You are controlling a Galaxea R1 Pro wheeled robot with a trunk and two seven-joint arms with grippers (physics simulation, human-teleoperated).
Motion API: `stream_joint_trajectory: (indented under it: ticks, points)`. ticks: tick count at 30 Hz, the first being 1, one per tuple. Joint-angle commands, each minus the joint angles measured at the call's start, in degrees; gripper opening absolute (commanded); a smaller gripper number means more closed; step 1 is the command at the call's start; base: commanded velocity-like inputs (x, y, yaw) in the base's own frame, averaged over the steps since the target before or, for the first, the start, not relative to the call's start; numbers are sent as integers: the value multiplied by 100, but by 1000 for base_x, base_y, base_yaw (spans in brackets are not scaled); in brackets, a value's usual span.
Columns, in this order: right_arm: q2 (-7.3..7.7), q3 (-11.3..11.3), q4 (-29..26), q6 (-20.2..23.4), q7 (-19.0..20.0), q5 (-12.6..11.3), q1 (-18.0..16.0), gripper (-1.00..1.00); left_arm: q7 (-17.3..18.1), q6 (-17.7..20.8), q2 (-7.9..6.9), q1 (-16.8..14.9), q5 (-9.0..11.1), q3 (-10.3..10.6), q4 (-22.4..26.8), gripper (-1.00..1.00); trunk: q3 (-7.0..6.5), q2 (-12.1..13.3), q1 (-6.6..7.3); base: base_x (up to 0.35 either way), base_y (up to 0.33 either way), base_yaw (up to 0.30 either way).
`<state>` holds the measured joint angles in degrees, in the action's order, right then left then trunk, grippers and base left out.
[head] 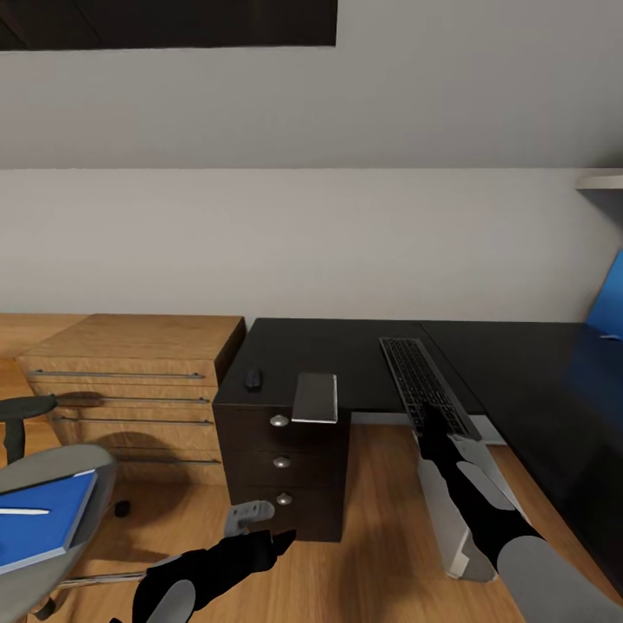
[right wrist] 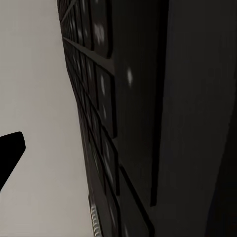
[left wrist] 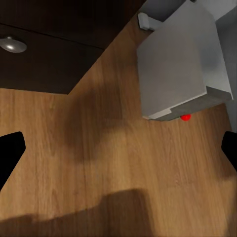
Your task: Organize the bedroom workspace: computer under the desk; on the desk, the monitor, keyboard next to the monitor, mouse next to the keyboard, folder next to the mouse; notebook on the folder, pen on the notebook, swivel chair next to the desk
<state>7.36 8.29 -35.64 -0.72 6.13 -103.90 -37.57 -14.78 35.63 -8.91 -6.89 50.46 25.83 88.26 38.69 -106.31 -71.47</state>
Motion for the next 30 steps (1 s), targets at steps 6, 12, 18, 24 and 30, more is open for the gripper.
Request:
stream_joint_trajectory:
  ticks: [6, 12, 18, 24, 30]
  points:
    - [10, 32, 4, -8, 22, -60, -5, 100, -59, 13, 0, -5, 61, 10, 0, 100, 6, -3, 0, 11, 0, 0]
    - [6, 32, 4, -11, 13, -54, -5, 100, -60, 14, 3, -5, 61, 11, -8, 100, 6, -3, 0, 1, 0, 0]
    - [5, 37, 4, -14, -6, -51, -5, -100, -60, 19, 3, -5, 61, 18, -10, 100, 6, -3, 0, 0, 0, 0]
    - [2, 41, 4, -16, -2, -51, -5, -100, -63, 30, 10, -5, 71, 15, -11, 100, 6, -3, 0, 0, 0, 0]
    - [2, 41, 4, -16, 14, -51, -5, -100, -61, 31, 12, -5, 78, 10, -19, 100, 6, -3, 0, 0, 0, 0]
